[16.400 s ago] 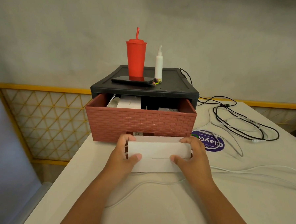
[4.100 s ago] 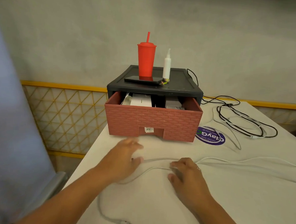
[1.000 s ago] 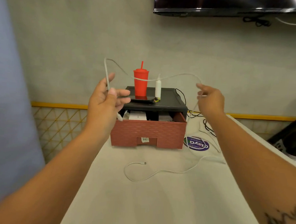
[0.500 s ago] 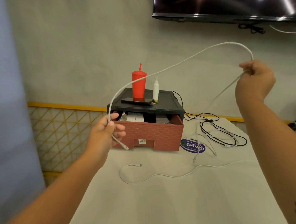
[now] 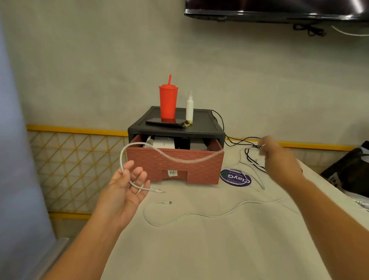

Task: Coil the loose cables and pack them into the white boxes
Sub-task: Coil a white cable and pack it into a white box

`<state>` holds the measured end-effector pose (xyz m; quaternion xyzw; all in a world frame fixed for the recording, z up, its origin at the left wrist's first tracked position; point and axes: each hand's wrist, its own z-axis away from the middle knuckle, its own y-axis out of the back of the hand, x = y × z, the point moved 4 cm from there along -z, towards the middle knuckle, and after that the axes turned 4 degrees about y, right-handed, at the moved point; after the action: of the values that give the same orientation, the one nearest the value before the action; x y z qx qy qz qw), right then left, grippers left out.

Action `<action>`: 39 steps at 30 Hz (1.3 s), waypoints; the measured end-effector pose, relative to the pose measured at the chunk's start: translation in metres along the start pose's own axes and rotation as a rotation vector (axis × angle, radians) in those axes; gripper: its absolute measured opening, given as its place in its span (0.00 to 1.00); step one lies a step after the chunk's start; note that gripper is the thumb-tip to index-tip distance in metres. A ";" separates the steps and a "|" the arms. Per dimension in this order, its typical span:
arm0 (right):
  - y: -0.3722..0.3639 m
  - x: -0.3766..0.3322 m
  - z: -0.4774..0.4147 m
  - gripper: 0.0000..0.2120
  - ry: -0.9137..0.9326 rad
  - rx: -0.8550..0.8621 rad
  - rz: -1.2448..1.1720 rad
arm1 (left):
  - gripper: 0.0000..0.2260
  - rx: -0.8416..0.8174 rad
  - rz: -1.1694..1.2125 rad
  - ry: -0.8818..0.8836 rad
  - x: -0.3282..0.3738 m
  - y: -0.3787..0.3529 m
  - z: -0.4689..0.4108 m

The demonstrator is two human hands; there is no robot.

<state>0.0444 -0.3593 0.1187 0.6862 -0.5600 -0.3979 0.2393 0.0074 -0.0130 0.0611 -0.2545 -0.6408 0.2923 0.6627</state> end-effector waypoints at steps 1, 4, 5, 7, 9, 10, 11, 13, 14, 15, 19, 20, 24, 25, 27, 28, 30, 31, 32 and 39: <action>-0.019 0.001 0.011 0.27 0.025 -0.108 0.028 | 0.11 -0.006 -0.017 -0.001 -0.003 -0.001 0.001; -0.066 0.004 0.042 0.25 0.090 -0.345 0.072 | 0.11 -0.044 -0.070 -0.007 -0.008 -0.004 0.005; -0.078 0.004 0.051 0.25 0.094 -0.409 0.068 | 0.11 -0.061 -0.089 -0.011 -0.010 -0.006 0.007; -0.098 0.001 0.067 0.25 0.118 -0.528 0.047 | 0.11 -0.098 -0.137 -0.024 -0.011 -0.010 0.014; -0.106 -0.009 0.074 0.25 0.109 -0.574 -0.038 | 0.11 -0.144 -0.184 -0.037 -0.011 -0.016 0.019; -0.105 -0.019 0.074 0.24 0.098 -0.561 -0.121 | 0.12 -0.171 -0.196 -0.039 -0.011 -0.019 0.022; -0.101 -0.034 0.072 0.25 0.103 -0.533 -0.226 | 0.12 -0.206 -0.204 -0.039 -0.010 -0.023 0.024; -0.085 -0.070 0.063 0.26 0.116 -0.467 -0.506 | 0.12 -0.274 -0.206 -0.028 -0.009 -0.031 0.027; -0.075 -0.090 0.059 0.26 0.112 -0.448 -0.666 | 0.11 -0.304 -0.203 -0.022 -0.009 -0.036 0.029; -0.065 -0.109 0.055 0.27 0.116 -0.442 -0.816 | 0.11 -0.330 -0.200 -0.015 -0.008 -0.040 0.031; -0.039 -0.172 0.048 0.21 0.248 -0.441 -1.147 | 0.09 -0.444 -0.140 0.039 -0.005 -0.052 0.041; -0.036 -0.181 0.049 0.16 0.285 -0.423 -1.186 | 0.08 -0.497 -0.111 0.047 -0.004 -0.054 0.044; -0.033 -0.183 0.057 0.13 0.290 -0.267 -1.154 | 0.07 -0.790 0.141 0.168 0.007 -0.050 0.042; -0.036 -0.178 0.062 0.14 0.250 -0.271 -1.166 | 0.09 -0.786 0.153 0.147 0.011 -0.048 0.040; -0.044 -0.167 0.077 0.15 0.164 -0.317 -1.166 | 0.10 -0.715 0.151 0.092 0.016 -0.046 0.038; -0.048 -0.164 0.086 0.14 0.128 -0.345 -1.151 | 0.08 -0.661 0.169 0.100 0.016 -0.045 0.037; -0.053 -0.159 0.105 0.13 0.086 -0.380 -1.117 | 0.09 -0.542 0.158 0.047 0.012 -0.046 0.039; -0.054 -0.158 0.112 0.12 0.077 -0.385 -1.098 | 0.10 -0.508 0.147 0.022 0.009 -0.049 0.041; -0.054 -0.157 0.119 0.12 0.080 -0.380 -1.063 | 0.11 -0.490 0.142 0.008 0.005 -0.052 0.041; -0.039 -0.146 0.147 0.11 0.111 -0.338 -0.793 | 0.07 -0.437 -0.177 -0.130 -0.017 -0.051 0.040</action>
<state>-0.0613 -0.1920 0.0453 0.8197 -0.1664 -0.5076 0.2066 -0.0291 -0.0624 0.0874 -0.3155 -0.7498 0.1032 0.5724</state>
